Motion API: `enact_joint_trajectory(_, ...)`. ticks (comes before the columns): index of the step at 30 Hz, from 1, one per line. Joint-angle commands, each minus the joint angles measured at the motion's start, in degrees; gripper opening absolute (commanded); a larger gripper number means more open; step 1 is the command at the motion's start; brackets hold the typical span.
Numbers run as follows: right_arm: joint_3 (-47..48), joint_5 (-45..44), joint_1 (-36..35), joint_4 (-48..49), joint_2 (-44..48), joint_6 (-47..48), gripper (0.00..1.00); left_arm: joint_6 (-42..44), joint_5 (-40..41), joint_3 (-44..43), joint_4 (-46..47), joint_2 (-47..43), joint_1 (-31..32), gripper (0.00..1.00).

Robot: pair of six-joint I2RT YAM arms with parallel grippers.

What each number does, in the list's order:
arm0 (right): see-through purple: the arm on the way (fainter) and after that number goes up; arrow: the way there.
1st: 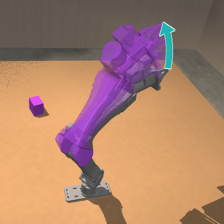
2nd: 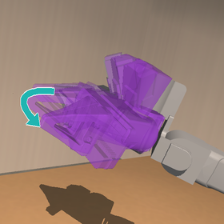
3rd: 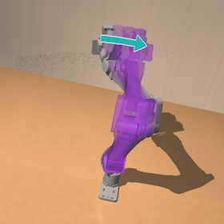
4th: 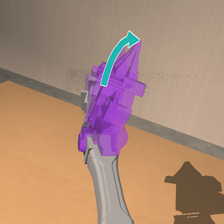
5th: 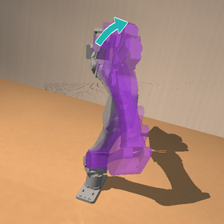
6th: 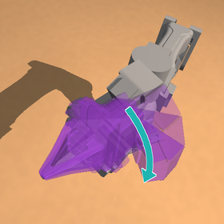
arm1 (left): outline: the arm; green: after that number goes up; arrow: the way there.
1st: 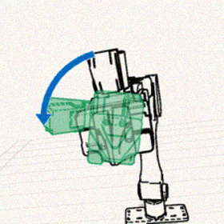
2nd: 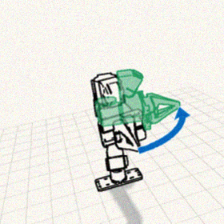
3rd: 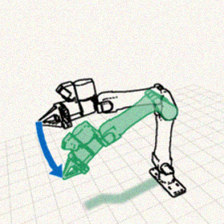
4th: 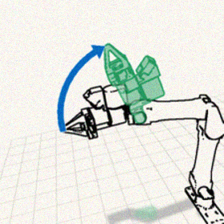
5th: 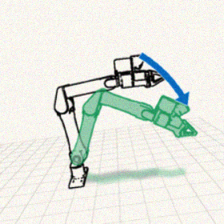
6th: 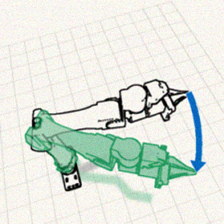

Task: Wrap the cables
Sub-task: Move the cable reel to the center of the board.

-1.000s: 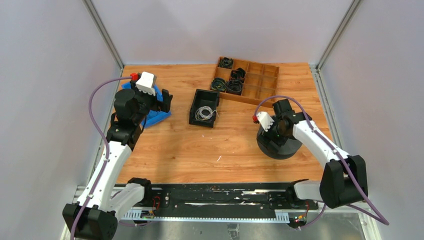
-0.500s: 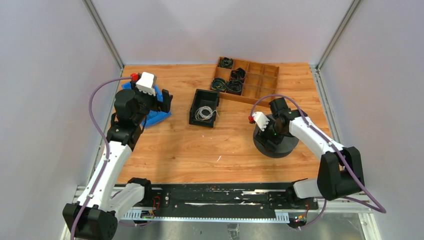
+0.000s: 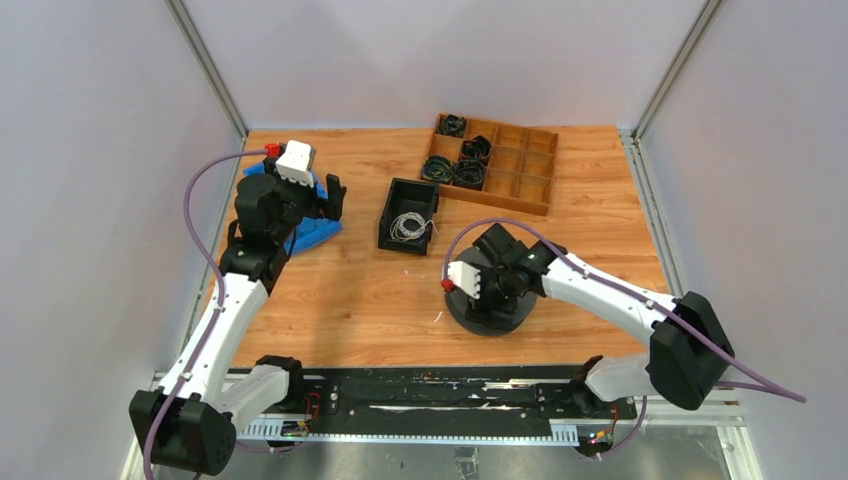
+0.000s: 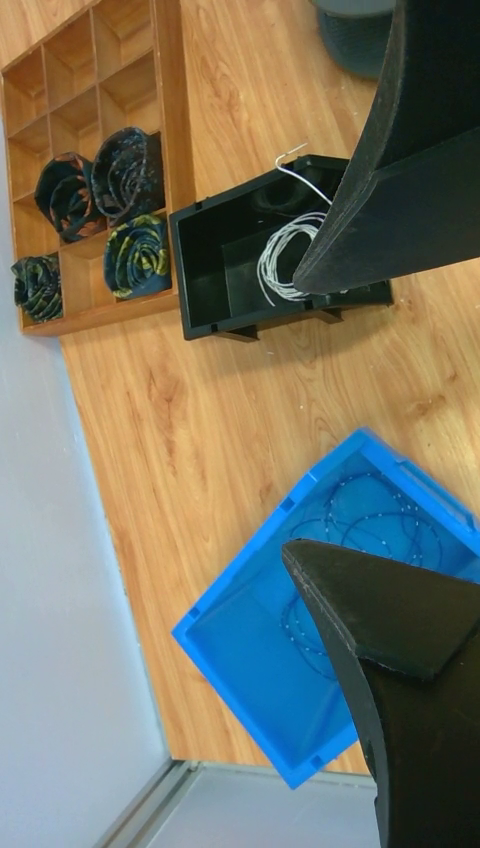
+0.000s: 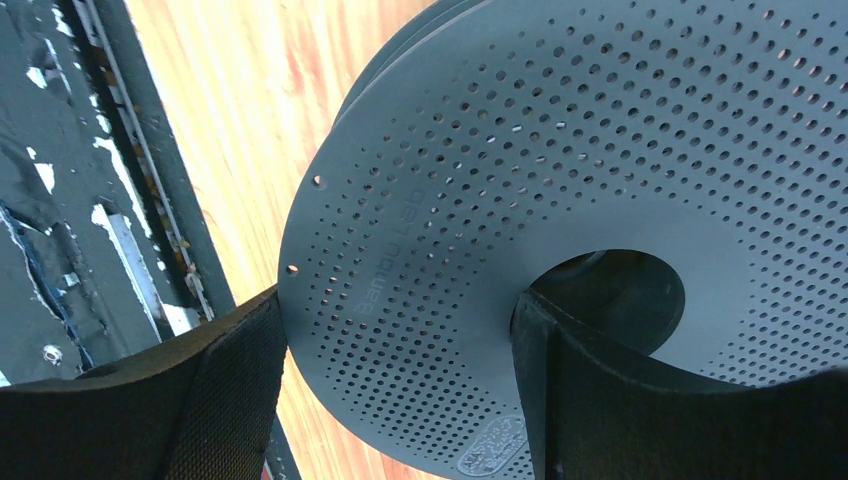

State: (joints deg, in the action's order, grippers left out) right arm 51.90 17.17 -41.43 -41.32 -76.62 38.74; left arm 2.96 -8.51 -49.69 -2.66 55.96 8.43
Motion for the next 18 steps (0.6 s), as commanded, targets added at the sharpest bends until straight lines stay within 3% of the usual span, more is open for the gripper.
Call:
enact_joint_trajectory(1, 2.44, -2.20, -6.15, 2.83, -2.91, -1.62, 0.60, -0.48, -0.01, 1.03, 2.58, 0.72, -0.25, 0.98)
enact_joint_trajectory(7, 4.02, -5.11, -11.50, 4.29, -6.95, -2.13, 0.61, -0.53, -0.66, 1.94, 3.32, 1.58, -0.18, 0.98)
enact_joint_trajectory(13, 5.13, -6.35, -12.45, 3.45, -7.70, -2.24, 0.79, 3.83, 2.87, 2.21, 3.59, 4.19, 3.30, 0.98)
enact_joint_trajectory(18, 8.39, -4.10, -12.44, 1.08, -5.52, -2.30, 0.84, 8.16, -5.87, 3.79, 5.50, 5.85, 6.06, 0.98)
